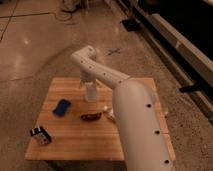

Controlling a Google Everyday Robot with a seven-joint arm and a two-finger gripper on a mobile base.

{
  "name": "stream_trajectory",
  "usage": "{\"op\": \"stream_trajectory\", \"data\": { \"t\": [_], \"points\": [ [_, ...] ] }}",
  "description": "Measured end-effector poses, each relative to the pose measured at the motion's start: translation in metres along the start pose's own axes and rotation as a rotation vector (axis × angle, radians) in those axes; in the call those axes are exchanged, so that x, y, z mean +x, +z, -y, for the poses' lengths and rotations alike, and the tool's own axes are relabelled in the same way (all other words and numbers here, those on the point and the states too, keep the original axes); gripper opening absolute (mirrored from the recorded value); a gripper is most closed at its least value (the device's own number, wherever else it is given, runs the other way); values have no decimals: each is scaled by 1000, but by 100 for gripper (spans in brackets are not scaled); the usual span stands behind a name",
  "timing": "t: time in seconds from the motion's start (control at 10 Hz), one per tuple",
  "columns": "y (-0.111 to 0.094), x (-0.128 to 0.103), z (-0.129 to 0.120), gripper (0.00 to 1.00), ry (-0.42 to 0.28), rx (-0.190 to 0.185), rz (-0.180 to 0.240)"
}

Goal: Place the ceramic cup over the eraser

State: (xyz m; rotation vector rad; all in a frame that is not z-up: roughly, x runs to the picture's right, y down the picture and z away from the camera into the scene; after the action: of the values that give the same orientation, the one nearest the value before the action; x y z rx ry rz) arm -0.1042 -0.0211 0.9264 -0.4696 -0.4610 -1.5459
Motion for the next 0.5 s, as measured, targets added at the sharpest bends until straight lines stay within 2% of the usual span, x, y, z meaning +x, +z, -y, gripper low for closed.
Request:
{"op": "stream_trajectory", "data": {
  "t": [0.3, 0.5],
  "points": [
    [8, 0, -1, 54, -18, -13, 27],
    [10, -9, -4, 34, -32, -27, 67]
  ]
}}
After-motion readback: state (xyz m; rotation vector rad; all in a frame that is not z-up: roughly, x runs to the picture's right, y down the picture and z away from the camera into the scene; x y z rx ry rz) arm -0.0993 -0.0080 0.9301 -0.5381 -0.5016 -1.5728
